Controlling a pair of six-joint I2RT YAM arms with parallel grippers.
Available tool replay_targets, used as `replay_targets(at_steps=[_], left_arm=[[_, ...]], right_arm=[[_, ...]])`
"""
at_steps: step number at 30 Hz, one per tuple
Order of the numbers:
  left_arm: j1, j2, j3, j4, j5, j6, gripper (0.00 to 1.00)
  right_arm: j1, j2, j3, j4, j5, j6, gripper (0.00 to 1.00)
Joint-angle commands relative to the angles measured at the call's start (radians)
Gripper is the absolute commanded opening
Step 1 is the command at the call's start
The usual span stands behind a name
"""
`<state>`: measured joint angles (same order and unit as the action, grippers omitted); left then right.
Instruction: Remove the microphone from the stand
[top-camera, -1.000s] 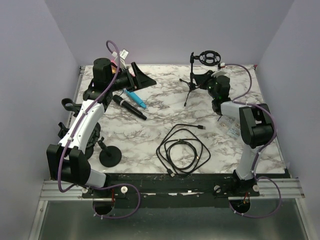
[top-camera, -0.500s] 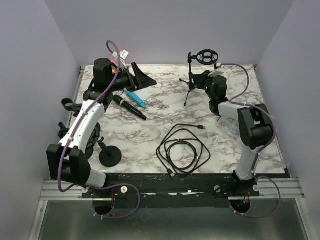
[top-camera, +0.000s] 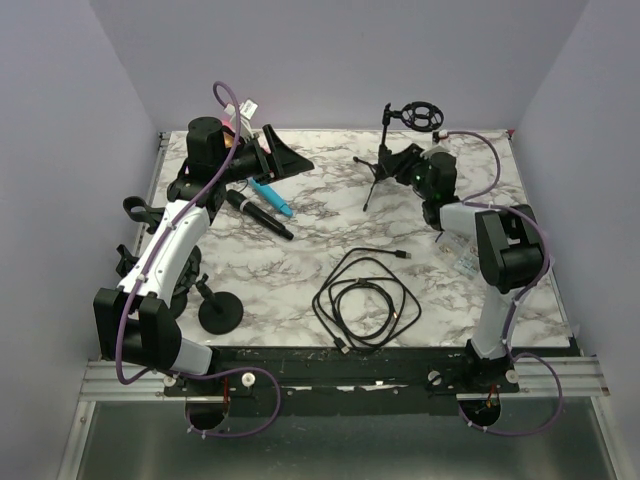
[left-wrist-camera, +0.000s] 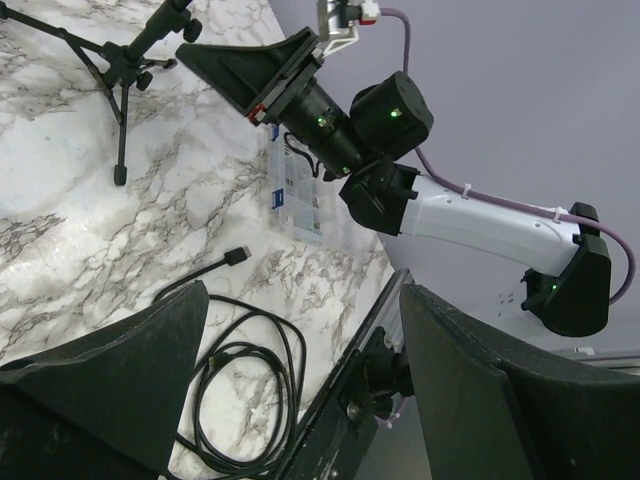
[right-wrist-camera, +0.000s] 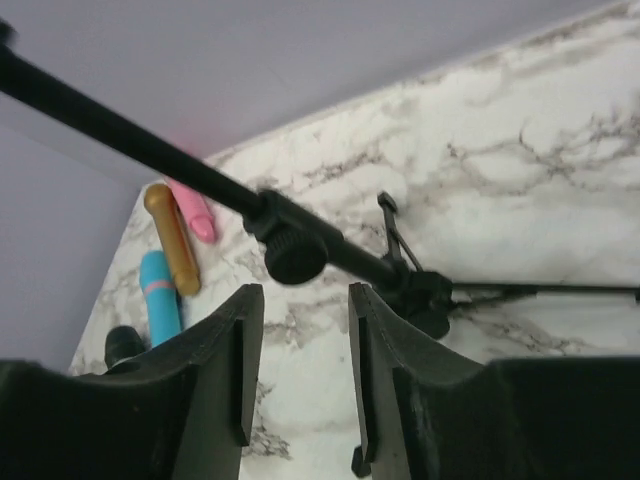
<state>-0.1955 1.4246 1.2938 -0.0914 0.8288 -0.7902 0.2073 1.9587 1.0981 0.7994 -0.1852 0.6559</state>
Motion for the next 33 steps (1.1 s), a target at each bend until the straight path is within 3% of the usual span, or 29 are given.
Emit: replay_targets(at_steps=[1, 6, 10, 21, 33], left_arm=[[0.007, 0.000, -0.010, 0.030, 0.035, -0.005, 0.79], [0.007, -0.002, -0.010, 0.033, 0.036, -0.007, 0.79], [0.007, -0.004, -0.013, 0.034, 0.036, -0.007, 0.79], [0.007, -0.004, -0.017, 0.053, 0.047, -0.019, 0.80], [0.001, -0.008, -0.028, 0.081, 0.060, -0.037, 0.80]], right_arm=[[0.005, 0.043, -0.019, -0.197, -0.097, 0.036, 0.52], [0.004, -0.031, -0.061, -0.208, -0.073, 0.065, 0.73], [-0.012, -0.051, -0.092, -0.172, -0.103, 0.159, 0.80], [-0.125, 0.090, 0.030, -0.033, -0.343, 0.526, 0.79], [-0.149, 0.189, 0.134, 0.049, -0.432, 0.701, 0.71]])
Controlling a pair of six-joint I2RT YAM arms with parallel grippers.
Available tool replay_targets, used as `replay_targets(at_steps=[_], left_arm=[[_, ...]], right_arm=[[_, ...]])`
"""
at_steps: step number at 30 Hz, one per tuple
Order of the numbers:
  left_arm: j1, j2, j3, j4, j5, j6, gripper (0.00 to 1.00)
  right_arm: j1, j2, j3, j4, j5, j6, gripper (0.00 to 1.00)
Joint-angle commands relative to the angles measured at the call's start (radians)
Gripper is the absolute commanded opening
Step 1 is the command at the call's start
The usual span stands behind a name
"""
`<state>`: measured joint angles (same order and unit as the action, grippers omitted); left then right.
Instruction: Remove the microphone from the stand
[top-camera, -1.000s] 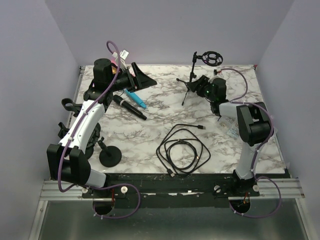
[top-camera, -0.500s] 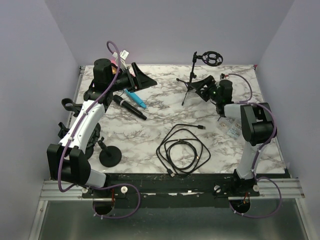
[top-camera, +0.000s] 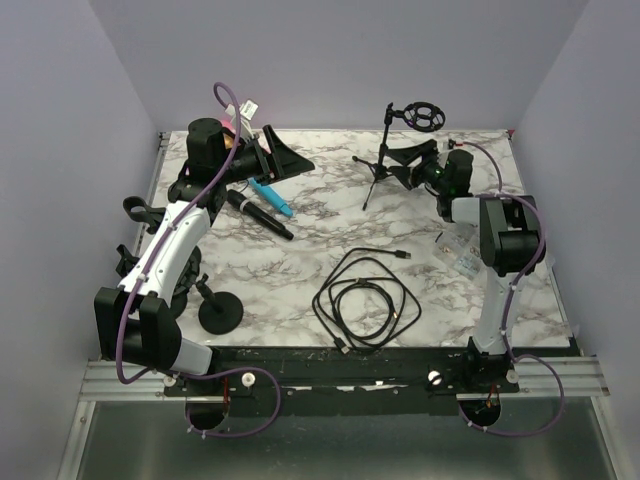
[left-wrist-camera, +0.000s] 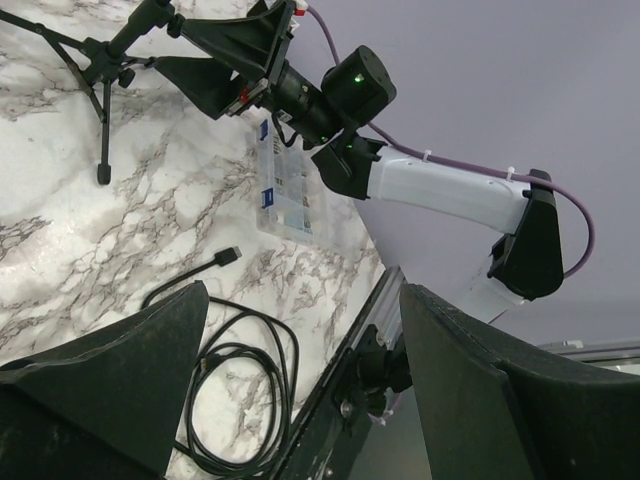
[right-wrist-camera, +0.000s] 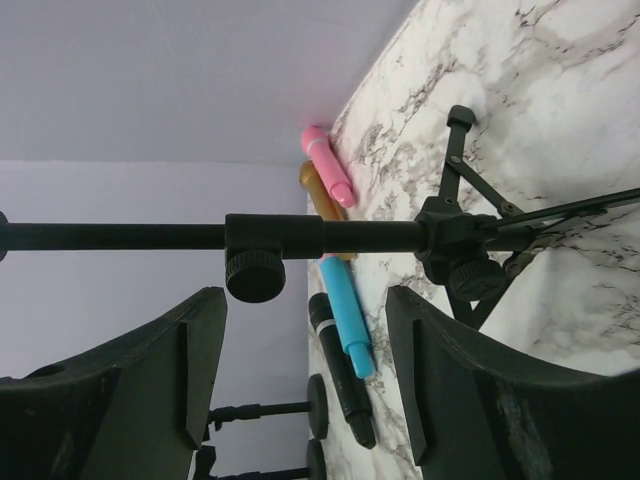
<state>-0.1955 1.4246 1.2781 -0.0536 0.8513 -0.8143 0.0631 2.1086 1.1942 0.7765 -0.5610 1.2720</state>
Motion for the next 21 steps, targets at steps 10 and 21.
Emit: replay_targets(at_steps=[10, 21], left_arm=[[-0.004, -0.003, -0.011, 0.044, 0.041, -0.010, 0.79], [-0.004, -0.001, -0.010, 0.045, 0.043, -0.011, 0.79]], right_arm=[[-0.008, 0.054, 0.065, 0.064, -0.053, 0.075, 0.61], [-0.013, 0.047, 0.089, 0.033, -0.068, -0.001, 0.42]])
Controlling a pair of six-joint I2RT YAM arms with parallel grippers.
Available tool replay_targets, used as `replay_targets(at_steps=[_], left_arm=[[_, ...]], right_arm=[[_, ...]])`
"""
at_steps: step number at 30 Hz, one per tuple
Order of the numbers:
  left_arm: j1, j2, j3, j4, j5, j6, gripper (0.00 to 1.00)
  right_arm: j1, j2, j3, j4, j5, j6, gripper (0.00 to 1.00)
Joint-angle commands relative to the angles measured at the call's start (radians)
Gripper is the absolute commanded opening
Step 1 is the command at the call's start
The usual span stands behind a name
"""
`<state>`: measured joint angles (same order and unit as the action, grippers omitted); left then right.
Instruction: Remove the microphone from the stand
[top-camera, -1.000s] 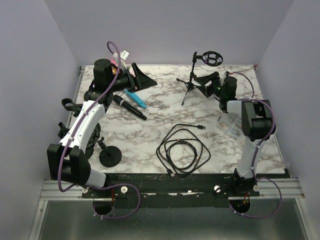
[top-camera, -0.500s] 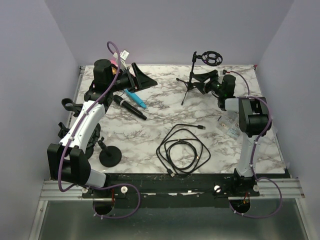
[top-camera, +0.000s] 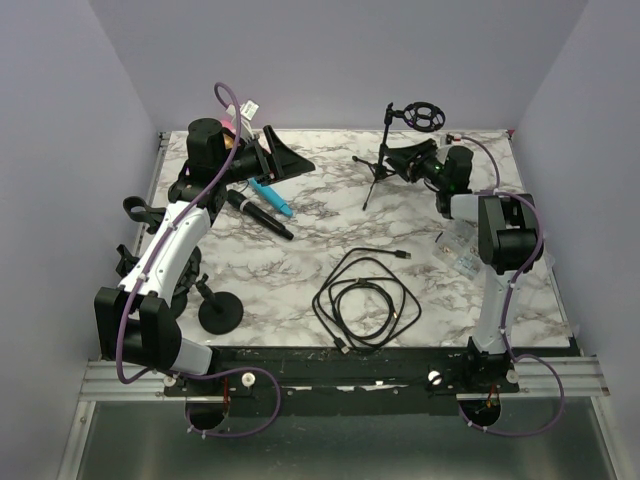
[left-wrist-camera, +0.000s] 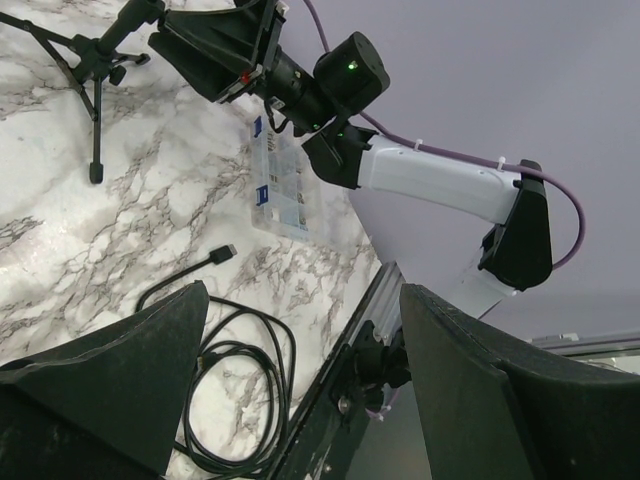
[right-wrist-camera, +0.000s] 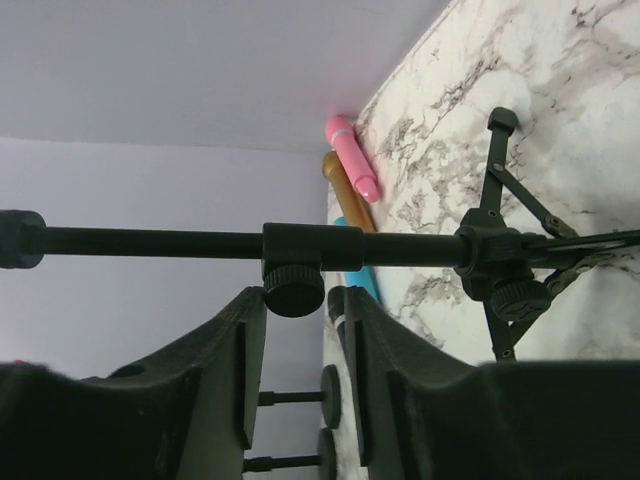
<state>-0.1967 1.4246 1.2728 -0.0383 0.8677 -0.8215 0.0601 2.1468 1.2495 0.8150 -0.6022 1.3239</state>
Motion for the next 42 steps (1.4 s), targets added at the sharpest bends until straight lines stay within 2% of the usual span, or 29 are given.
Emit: replay_targets(at_steps=[1, 6, 8, 12, 17, 20, 23, 26, 30, 33, 40, 42], left_arm=[[-0.003, 0.000, -0.005, 0.031, 0.027, -0.005, 0.79], [-0.003, 0.000, -0.004, 0.028, 0.027, -0.003, 0.79], [-0.003, 0.000, -0.003, 0.025, 0.025, -0.002, 0.79], [-0.003, -0.001, -0.004, 0.023, 0.022, 0.002, 0.79], [-0.003, 0.003, -0.001, 0.021, 0.020, 0.004, 0.79], [-0.003, 0.004, -0.003, 0.020, 0.020, 0.004, 0.79], [-0.003, 0.005, -0.002, 0.018, 0.017, 0.006, 0.79], [-0.003, 0.014, 0.001, 0.007, 0.014, 0.014, 0.79], [-0.003, 0.017, 0.003, 0.003, 0.012, 0.016, 0.79], [-0.003, 0.016, 0.003, 0.003, 0.013, 0.017, 0.79], [-0.001, 0.014, 0.007, 0.003, 0.017, 0.014, 0.79], [-0.001, 0.013, 0.005, 0.004, 0.017, 0.013, 0.79]], right_arm=[[-0.010, 0.008, 0.036, -0.009, -0.027, -0.063, 0.37], [-0.010, 0.002, 0.041, -0.066, -0.010, -0.143, 0.11], [-0.009, -0.006, 0.042, -0.098, 0.009, -0.196, 0.04], [0.001, -0.056, 0.033, -0.227, 0.110, -0.399, 0.01], [0.034, -0.124, 0.002, -0.304, 0.237, -0.683, 0.01], [0.054, -0.148, -0.021, -0.316, 0.294, -0.793, 0.01], [0.063, -0.155, -0.041, -0.286, 0.297, -0.820, 0.01], [0.056, -0.162, -0.074, -0.232, 0.261, -0.727, 0.02], [0.024, -0.130, -0.123, -0.060, 0.152, -0.452, 0.28], [0.003, -0.063, -0.131, 0.094, 0.097, -0.253, 0.43], [-0.010, 0.157, 0.054, 0.262, -0.017, 0.179, 0.68], [-0.010, 0.192, 0.098, 0.270, -0.014, 0.258, 0.71]])
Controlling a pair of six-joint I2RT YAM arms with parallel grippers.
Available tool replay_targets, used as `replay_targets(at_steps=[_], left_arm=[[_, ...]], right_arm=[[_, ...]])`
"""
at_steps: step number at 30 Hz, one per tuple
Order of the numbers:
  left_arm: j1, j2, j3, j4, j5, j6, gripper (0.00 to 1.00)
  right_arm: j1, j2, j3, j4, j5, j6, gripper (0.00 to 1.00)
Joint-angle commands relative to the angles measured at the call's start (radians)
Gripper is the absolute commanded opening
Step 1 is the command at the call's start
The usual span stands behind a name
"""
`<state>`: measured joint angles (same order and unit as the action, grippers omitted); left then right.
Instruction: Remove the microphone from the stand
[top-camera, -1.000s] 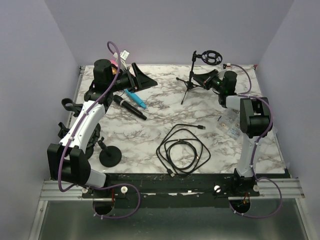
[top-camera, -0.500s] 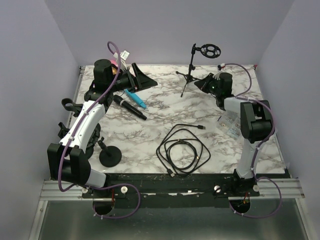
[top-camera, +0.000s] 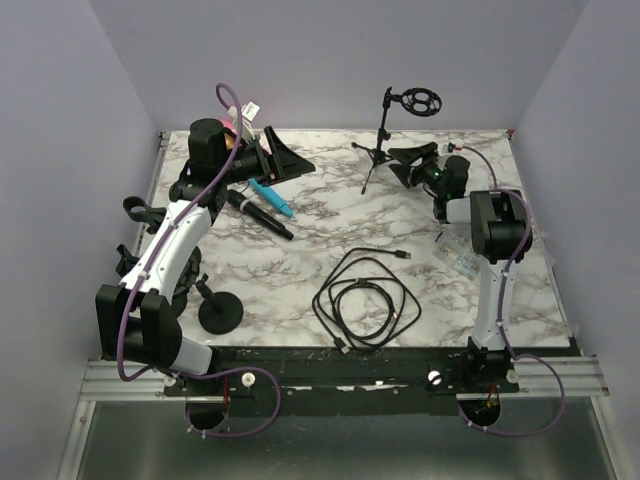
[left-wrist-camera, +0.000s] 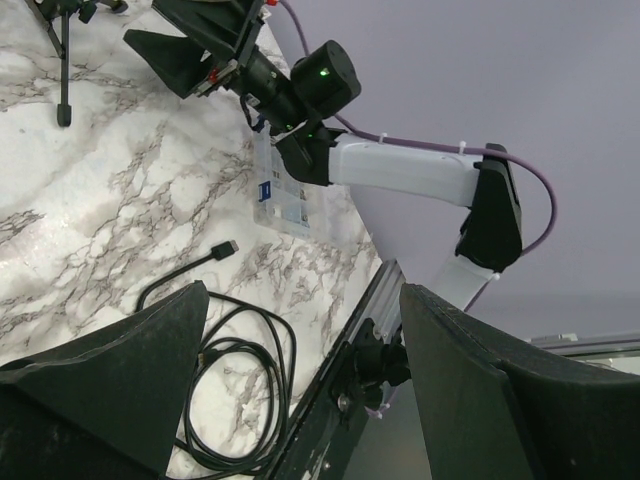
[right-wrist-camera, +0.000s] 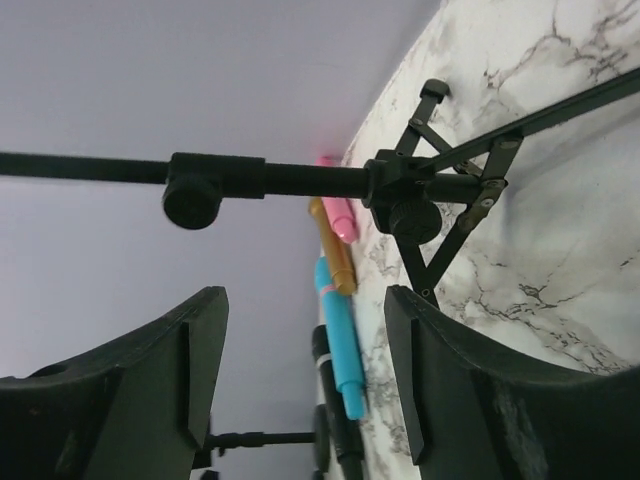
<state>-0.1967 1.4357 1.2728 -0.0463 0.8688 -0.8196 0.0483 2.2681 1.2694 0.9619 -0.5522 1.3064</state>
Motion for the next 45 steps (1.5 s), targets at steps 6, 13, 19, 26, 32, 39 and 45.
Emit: replay_targets(at_steps=[6, 13, 19, 26, 32, 39, 45], left_arm=[[0.000, 0.006, 0.005, 0.015, 0.019, 0.009, 0.79], [0.000, -0.001, 0.003, 0.020, 0.019, 0.005, 0.79], [0.000, 0.005, 0.002, 0.020, 0.019, 0.004, 0.79], [0.000, 0.007, 0.003, 0.021, 0.019, 0.005, 0.79], [0.005, 0.009, 0.004, 0.020, 0.020, 0.004, 0.79], [0.009, 0.009, 0.003, 0.023, 0.022, 0.001, 0.79], [0.011, 0.009, 0.003, 0.026, 0.024, -0.001, 0.79]], right_arm=[[0.002, 0.124, 0.169, 0.157, -0.041, 0.421, 0.71], [0.001, 0.164, 0.195, 0.206, -0.008, 0.523, 0.71], [0.001, 0.180, 0.232, 0.182, -0.008, 0.547, 0.68], [0.002, 0.221, 0.284, 0.153, 0.001, 0.568, 0.59], [0.000, 0.238, 0.319, 0.123, 0.003, 0.564, 0.52], [0.002, 0.250, 0.332, 0.113, 0.002, 0.558, 0.46], [0.002, 0.246, 0.344, 0.074, -0.006, 0.515, 0.37]])
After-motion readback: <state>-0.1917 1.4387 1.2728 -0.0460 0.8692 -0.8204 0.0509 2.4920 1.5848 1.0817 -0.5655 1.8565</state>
